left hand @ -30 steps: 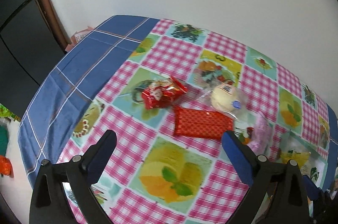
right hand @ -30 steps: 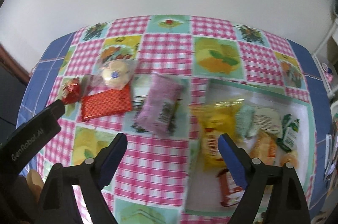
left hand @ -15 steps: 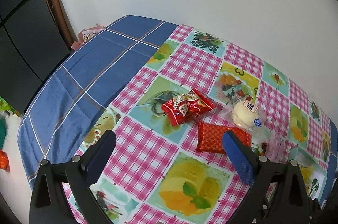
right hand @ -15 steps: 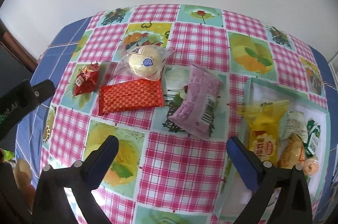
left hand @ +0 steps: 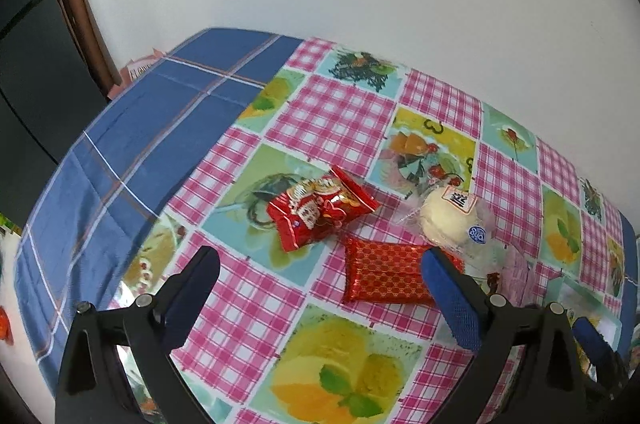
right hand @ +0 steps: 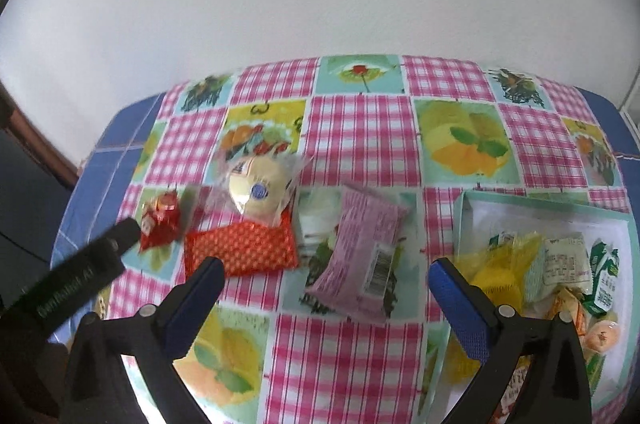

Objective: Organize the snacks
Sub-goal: 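Move both open tools back over the remaining snack pile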

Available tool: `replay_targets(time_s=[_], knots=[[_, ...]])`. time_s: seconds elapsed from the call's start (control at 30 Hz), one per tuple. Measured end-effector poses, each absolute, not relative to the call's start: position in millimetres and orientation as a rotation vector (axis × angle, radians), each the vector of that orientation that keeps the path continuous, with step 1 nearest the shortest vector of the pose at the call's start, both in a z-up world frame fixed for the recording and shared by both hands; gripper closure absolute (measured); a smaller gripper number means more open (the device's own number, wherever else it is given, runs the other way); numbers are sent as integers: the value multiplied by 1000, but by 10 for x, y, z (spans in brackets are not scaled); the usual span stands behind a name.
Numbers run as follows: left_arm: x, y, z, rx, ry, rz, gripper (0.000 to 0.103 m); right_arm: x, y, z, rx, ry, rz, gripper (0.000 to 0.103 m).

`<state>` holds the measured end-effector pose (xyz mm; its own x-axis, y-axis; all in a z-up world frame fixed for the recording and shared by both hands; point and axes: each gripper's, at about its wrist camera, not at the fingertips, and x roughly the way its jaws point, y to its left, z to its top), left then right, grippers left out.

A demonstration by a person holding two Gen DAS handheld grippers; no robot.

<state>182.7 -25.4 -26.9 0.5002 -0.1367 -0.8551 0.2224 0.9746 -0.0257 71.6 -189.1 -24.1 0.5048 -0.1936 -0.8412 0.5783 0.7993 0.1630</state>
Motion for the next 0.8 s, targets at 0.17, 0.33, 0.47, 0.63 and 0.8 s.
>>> replay_targets(time_s=[0.17, 0.33, 0.47, 0.63, 0.8], knots=[[1872, -305, -407, 83, 1058, -220, 2, 767, -1958, -309, 465, 937, -508, 0], [1938, -324, -519, 69, 1080, -214, 2, 818, -1997, -419, 476, 943, -523, 0], [1988, -369, -571, 67, 1085, -229, 2, 866, -2008, -513, 470, 955, -523, 9], [2045, -486, -675, 95, 1081, -235, 2, 935, -1995, -625, 459, 976, -513, 13], [2135, -488, -806, 96, 1076, -190, 2, 981, -2005, -734, 450, 1001, -504, 14]])
